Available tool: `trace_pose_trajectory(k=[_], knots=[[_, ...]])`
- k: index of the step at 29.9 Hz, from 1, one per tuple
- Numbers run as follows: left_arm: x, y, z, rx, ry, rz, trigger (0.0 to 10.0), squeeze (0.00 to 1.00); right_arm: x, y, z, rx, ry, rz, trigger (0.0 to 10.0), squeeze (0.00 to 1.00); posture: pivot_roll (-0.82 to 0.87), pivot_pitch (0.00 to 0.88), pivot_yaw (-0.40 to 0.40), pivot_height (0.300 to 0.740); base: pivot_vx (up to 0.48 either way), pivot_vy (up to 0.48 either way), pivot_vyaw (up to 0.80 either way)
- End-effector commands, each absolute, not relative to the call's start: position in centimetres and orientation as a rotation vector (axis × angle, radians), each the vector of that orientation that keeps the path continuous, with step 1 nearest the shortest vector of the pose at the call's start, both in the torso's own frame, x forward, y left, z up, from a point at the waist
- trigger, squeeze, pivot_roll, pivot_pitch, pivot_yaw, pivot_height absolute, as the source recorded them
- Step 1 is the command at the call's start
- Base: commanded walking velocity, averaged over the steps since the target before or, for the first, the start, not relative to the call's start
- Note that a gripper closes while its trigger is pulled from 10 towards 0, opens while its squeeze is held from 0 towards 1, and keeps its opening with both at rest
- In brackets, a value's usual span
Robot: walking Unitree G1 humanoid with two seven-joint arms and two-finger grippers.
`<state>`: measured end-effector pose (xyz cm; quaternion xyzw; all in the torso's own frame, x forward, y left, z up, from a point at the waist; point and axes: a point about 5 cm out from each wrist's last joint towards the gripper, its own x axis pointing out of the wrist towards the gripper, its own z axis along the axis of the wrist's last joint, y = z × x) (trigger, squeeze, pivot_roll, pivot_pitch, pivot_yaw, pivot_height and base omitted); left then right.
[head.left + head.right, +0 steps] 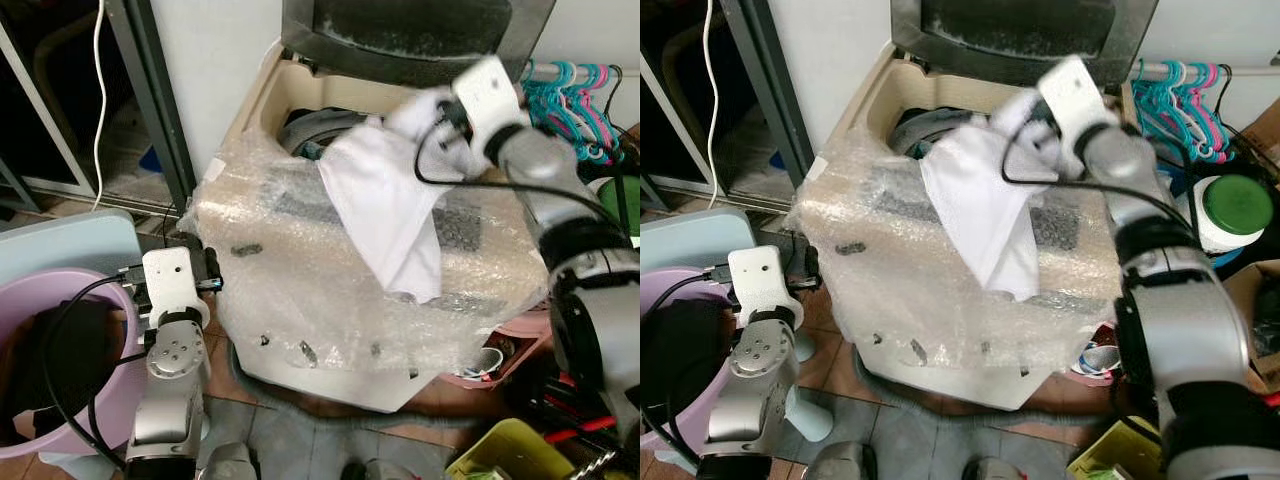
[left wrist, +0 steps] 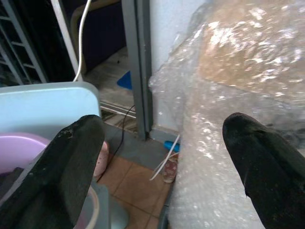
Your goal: Clothes washing
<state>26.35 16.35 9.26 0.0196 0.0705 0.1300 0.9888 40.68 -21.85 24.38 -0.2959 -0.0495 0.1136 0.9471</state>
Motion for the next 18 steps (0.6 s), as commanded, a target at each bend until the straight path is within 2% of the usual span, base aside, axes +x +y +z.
trace_pose_trajectory(k=[1,6,9,11,12,15,17,18], knots=[[26.5,16.1,9.1,0.045,0.146,0.247,10.0,0.0,40.6,-22.0,26.0,-0.568,-0.174,0.233,10.0,1.0,0.01,0.0,-0.048,0.74,0.0,0.0,0.0],[26.6,16.0,9.2,0.046,0.145,0.241,10.0,0.0,40.0,-22.1,26.8,-0.472,-0.253,0.296,10.0,1.0,0.0,0.0,-0.044,0.74,0.0,0.0,0.0],[26.7,16.1,9.2,0.047,0.145,0.241,10.0,0.0,39.5,-21.5,26.5,-0.393,-0.274,0.421,10.0,1.0,0.01,0.0,-0.046,0.74,0.0,0.0,0.0],[26.7,16.1,9.2,0.047,0.143,0.242,10.0,0.0,38.9,-20.4,25.5,-0.308,-0.252,0.596,10.0,1.0,0.01,0.0,-0.046,0.74,0.0,0.0,0.0],[26.7,16.1,9.2,0.047,0.143,0.242,10.0,0.0,38.9,-20.4,25.5,-0.308,-0.252,0.596,10.0,1.0,0.01,0.0,-0.046,0.74,0.0,0.0,0.0],[26.6,16.2,9.2,0.046,0.143,0.245,10.0,0.0,37.1,-18.7,22.1,-0.303,-0.114,0.857,10.0,1.0,0.01,0.0,-0.048,0.74,0.0,0.0,0.0],[26.6,16.1,9.2,0.044,0.143,0.245,10.0,0.0,36.6,-18.4,19.5,-0.363,0.003,0.913,10.0,1.0,0.01,0.0,-0.048,0.74,0.0,0.0,0.0],[26.6,16.1,9.2,0.044,0.143,0.245,10.0,0.0,36.6,-18.4,19.5,-0.363,0.003,0.913,10.0,1.0,0.01,0.0,-0.048,0.74,0.0,0.0,0.0]])
